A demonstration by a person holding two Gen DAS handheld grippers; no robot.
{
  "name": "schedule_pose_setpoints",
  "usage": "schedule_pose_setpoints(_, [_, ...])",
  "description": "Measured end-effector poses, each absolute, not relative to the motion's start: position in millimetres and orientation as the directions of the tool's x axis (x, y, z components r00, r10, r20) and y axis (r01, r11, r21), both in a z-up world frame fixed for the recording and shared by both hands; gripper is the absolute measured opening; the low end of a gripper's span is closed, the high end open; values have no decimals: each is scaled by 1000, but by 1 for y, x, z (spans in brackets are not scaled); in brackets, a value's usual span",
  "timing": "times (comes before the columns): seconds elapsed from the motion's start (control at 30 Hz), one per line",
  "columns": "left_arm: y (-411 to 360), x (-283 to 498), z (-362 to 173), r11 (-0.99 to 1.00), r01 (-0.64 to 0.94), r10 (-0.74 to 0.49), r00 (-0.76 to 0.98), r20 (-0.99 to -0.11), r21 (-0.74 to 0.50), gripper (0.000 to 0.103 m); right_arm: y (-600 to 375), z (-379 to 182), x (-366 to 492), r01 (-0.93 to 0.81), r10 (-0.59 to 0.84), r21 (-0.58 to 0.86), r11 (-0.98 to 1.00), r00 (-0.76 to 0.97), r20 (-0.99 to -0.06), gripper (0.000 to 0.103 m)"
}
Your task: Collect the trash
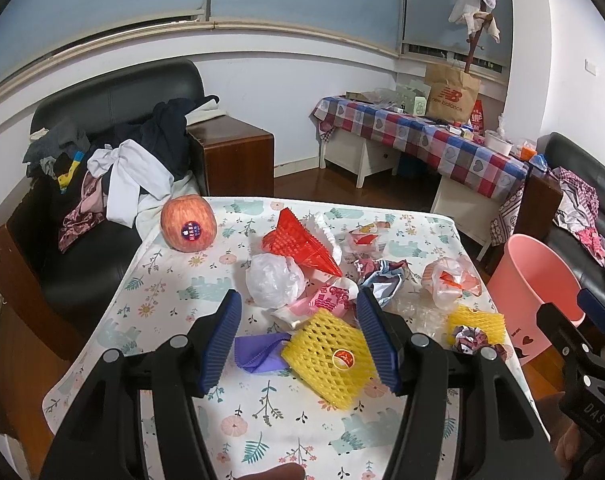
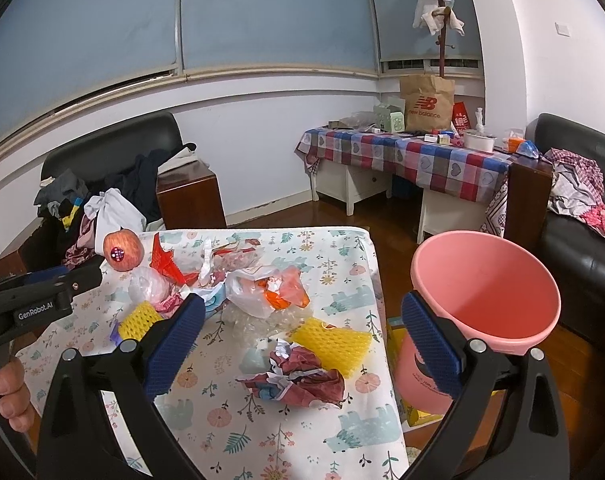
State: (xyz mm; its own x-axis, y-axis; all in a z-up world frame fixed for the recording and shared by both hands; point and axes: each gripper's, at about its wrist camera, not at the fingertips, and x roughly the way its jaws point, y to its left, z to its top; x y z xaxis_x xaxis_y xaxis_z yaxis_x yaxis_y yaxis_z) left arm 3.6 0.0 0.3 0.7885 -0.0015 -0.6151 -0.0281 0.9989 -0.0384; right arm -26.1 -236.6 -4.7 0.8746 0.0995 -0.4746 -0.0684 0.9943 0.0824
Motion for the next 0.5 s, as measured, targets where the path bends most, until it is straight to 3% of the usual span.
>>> schedule_pose_setpoints(0.5, [0,1,0,999,-27,-3,792,-610,-40,60,-237,-4,-27,-66,99,85,994,880,-465,99])
